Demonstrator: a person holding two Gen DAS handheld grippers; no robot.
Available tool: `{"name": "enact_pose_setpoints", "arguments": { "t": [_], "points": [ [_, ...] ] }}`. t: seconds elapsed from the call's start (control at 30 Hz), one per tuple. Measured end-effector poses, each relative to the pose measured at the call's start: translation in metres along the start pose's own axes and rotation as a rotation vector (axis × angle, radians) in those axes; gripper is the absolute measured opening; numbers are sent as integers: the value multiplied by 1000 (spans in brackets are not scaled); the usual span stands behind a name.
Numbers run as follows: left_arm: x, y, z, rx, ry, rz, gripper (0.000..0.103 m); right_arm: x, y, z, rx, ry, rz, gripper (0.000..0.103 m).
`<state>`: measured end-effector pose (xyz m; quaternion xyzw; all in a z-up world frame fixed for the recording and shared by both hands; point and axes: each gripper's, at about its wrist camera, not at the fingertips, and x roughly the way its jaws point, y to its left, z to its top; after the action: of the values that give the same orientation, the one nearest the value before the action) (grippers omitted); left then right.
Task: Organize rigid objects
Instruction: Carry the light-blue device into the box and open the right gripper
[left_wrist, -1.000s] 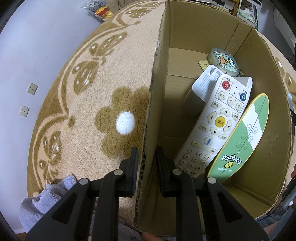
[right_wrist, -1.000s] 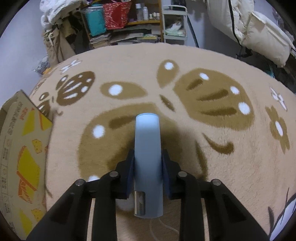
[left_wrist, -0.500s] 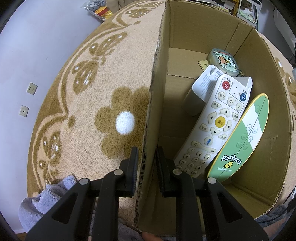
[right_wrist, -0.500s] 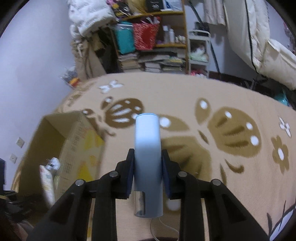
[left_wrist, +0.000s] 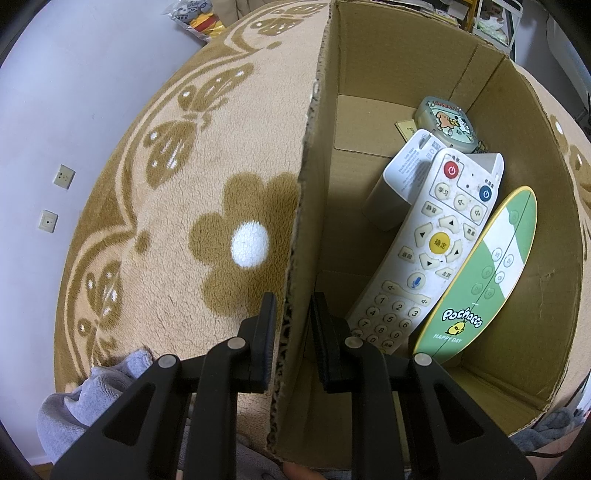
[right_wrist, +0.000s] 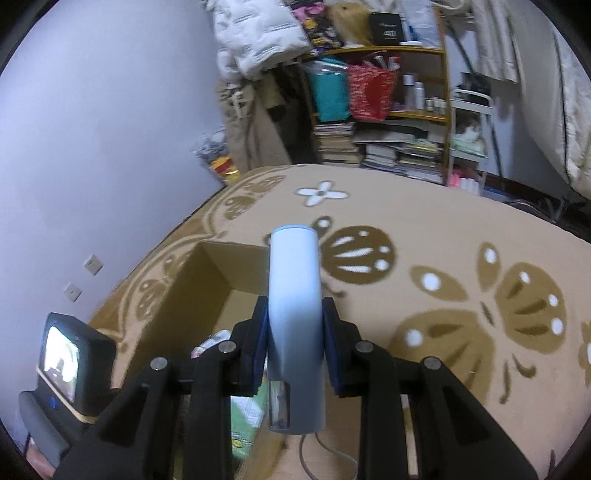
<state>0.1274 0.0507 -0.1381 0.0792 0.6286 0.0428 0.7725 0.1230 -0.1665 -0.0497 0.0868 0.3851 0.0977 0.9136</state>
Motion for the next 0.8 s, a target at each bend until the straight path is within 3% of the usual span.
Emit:
{"name": "enact_pose_setpoints", "arguments": {
  "t": [0.3,0.8],
  "points": [
    [0,-2,0,-3,1,-3,19,17,25,0,-18,26,62,29],
    [0,-2,0,-3,0,-3,19,51,24,-8,12,91,77,29]
  ]
}}
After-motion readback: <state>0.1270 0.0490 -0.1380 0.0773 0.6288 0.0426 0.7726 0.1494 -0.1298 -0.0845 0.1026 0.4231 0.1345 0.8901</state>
